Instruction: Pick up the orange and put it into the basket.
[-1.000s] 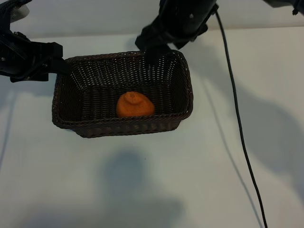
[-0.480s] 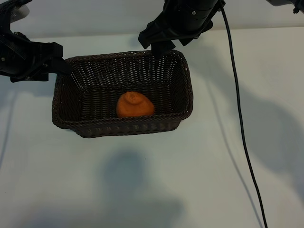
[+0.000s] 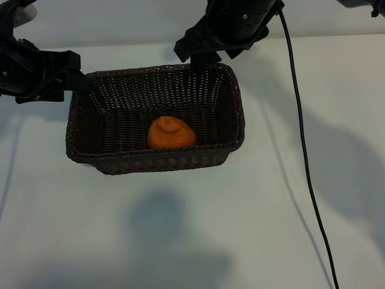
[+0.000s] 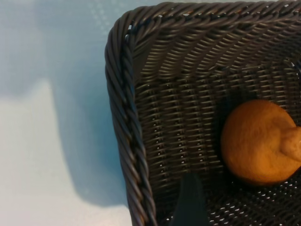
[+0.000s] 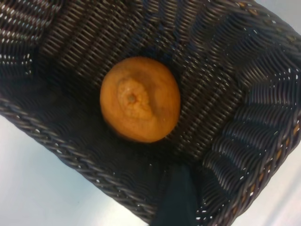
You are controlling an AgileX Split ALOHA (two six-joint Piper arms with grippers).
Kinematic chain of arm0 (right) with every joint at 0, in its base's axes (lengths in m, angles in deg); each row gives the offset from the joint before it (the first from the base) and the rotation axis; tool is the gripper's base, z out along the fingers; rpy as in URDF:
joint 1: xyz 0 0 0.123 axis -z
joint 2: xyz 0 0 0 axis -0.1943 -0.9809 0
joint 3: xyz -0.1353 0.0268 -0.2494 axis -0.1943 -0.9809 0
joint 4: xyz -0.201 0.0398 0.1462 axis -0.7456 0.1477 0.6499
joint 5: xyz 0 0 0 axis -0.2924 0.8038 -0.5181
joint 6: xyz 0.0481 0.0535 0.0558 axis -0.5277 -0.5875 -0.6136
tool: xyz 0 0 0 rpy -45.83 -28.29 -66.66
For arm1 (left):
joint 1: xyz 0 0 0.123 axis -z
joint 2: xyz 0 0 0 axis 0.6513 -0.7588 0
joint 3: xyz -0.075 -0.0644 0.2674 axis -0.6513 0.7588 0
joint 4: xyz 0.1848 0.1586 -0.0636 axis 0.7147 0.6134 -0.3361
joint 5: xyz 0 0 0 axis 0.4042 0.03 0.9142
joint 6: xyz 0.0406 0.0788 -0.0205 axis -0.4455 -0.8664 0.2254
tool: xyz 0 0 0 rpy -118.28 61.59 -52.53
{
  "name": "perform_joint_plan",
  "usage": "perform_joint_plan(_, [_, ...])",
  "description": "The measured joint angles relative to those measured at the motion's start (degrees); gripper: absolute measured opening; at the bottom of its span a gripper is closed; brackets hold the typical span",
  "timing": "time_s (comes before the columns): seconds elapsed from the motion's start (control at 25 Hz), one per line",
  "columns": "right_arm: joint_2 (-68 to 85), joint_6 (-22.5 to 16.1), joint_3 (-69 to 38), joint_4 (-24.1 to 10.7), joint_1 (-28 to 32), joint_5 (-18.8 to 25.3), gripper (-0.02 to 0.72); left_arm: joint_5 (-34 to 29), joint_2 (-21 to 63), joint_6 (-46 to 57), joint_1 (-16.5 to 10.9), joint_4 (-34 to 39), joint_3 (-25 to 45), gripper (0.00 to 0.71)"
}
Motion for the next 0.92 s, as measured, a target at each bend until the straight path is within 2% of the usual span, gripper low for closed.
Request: perform_joint_plan(0.92, [-0.1,0.7,0.0,0.1,0.0,0.0,0.598,0.1,0.0,-0.1,0.0,0.1,0.0,0.589])
